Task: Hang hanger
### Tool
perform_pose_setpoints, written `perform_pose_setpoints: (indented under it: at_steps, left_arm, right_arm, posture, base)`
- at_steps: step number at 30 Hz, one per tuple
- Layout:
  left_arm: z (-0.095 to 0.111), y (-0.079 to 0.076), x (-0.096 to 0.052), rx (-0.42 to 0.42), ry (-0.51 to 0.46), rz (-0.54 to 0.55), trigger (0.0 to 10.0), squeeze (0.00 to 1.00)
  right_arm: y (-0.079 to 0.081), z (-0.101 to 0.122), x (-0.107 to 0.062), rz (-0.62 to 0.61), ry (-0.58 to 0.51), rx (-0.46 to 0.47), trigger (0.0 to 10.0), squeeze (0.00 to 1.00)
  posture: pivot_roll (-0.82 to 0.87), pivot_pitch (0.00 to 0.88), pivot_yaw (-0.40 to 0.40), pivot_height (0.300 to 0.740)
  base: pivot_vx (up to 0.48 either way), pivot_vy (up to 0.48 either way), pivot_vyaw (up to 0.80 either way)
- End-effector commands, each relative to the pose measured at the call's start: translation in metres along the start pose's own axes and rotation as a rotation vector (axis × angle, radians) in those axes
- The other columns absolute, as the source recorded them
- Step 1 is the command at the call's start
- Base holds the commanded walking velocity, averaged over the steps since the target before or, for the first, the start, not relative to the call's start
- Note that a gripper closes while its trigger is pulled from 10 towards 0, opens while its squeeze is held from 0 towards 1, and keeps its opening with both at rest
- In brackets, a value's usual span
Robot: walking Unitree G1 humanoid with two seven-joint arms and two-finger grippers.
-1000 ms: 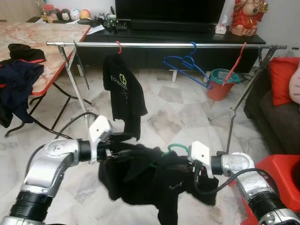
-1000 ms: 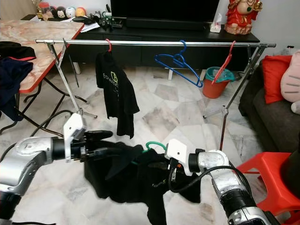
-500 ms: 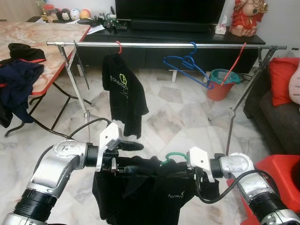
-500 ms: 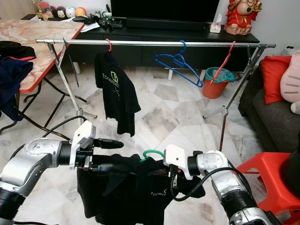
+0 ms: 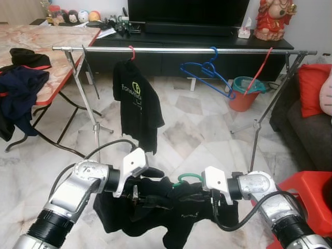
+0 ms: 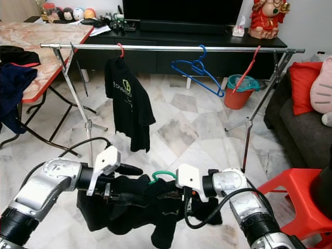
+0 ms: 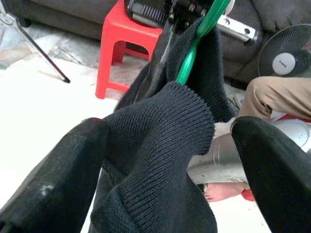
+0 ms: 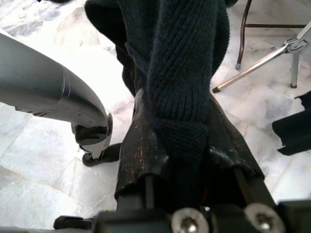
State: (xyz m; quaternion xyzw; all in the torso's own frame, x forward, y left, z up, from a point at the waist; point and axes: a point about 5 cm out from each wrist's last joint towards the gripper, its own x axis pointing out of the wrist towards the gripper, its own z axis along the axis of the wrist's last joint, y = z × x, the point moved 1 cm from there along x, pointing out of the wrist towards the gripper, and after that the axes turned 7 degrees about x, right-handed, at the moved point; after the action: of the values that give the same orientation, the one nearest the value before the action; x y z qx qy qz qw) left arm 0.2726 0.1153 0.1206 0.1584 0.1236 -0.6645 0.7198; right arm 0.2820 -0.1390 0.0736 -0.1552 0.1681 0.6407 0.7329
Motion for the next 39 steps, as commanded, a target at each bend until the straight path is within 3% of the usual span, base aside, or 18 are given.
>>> perform_pose_setpoints:
  at_steps: [1, 3, 5, 6, 7, 8, 39]
  left_arm:
    - [-0.0017, 0.0006, 0.0026, 0.015, 0.034, -0.009, 10.0, 0.00]
    - [-0.0026, 0.0011, 0.0044, 0.016, 0.038, -0.007, 9.7, 0.00]
    - [-0.0027, 0.0012, 0.0065, 0.018, 0.043, -0.007, 7.6, 0.00]
    - [-0.0024, 0.0009, 0.0082, 0.020, 0.047, -0.011, 2.8, 0.00]
    - [-0.0023, 0.0008, 0.0087, 0.021, 0.047, -0.012, 2.8, 0.00]
    - [-0.0021, 0.0009, 0.0091, 0.022, 0.046, -0.012, 0.0, 0.00]
    - [-0.0050, 0.0004, 0.0120, 0.027, 0.079, -0.031, 0.0, 0.00]
  right_arm:
    - [-0.0005, 0.0129, 0.0022, 0.009, -0.042, -0.048, 0.0, 0.00]
    - [-0.0002, 0.0135, 0.0029, 0.010, -0.045, -0.049, 0.0, 0.00]
    - [0.0000, 0.0145, 0.0033, 0.012, -0.051, -0.050, 0.0, 0.00]
    - [0.0004, 0.0160, 0.0035, 0.016, -0.058, -0.050, 0.0, 0.00]
    - [0.0005, 0.0163, 0.0034, 0.017, -0.059, -0.050, 0.0, 0.00]
    - [0.0006, 0.0165, 0.0033, 0.017, -0.059, -0.050, 0.0, 0.00]
    - [-0.0042, 0.0205, 0.0026, -0.007, -0.064, -0.055, 0.0, 0.00]
  posture:
    - [-0.10, 0.000, -0.038, 0.740]
    - [-0.10, 0.000, -0.037, 0.740]
    - [-0.10, 0.000, -0.038, 0.740]
    - [-0.10, 0.000, -0.038, 0.740]
    - [-0.10, 0.000, -0.038, 0.740]
    - [-0.10, 0.000, -0.038, 0.740]
    - [-0.10, 0.000, -0.037, 0.740]
  base:
    - [0.000, 0.000, 0.00]
    - [0.000, 0.000, 0.00]
    - [0.000, 0.000, 0.00]
    - [0.000, 0.000, 0.00]
    - [0.000, 0.000, 0.00]
    - [0.000, 0.000, 0.00]
    - [0.000, 0.000, 0.00]
